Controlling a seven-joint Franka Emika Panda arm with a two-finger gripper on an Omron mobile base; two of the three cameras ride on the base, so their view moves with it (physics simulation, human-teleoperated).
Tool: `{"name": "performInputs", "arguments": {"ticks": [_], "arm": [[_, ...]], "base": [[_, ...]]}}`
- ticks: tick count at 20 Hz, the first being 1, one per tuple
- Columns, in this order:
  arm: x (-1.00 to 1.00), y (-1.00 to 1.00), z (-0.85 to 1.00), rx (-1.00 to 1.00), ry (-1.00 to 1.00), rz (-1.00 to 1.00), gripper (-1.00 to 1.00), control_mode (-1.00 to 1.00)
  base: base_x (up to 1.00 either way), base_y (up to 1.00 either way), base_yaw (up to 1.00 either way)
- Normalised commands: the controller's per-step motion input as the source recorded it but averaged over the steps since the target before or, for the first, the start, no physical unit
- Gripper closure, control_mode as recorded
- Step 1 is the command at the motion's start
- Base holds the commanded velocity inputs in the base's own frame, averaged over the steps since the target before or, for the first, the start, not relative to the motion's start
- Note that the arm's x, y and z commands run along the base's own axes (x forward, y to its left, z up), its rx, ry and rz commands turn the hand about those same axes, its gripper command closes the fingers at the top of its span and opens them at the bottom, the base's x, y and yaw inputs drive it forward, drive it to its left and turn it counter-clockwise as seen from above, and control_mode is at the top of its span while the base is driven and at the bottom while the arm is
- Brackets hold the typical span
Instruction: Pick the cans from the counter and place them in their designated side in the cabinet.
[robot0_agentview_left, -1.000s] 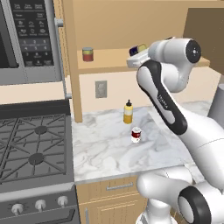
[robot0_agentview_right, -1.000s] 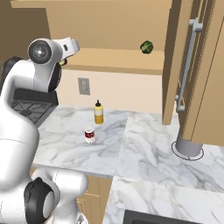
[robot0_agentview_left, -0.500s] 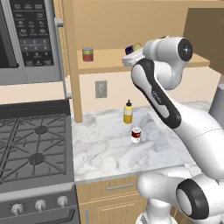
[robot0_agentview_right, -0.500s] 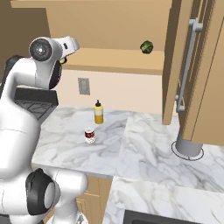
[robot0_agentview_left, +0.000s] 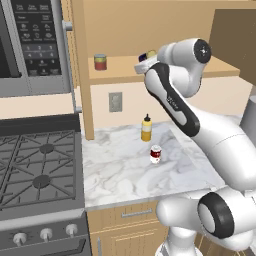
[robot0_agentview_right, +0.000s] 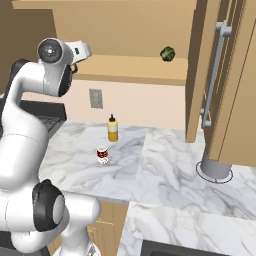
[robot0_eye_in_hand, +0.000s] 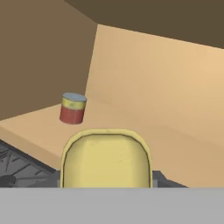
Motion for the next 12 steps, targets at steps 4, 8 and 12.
{"name": "performInputs", "arguments": {"ticks": [4,8,12], "arm": [[0.21,0.06,-0.04,0.0,0.05,0.0,1.0,-1.0],[0.27,0.05,-0.11,0.0,0.04,0.01,1.0,-1.0],[0.32,0.08,-0.17,0.0,0.02,0.01,1.0,-1.0]], "base": [[0.0,0.0,0.0],[0.0,0.0,0.0],[0.0,0.0,0.0]]}}
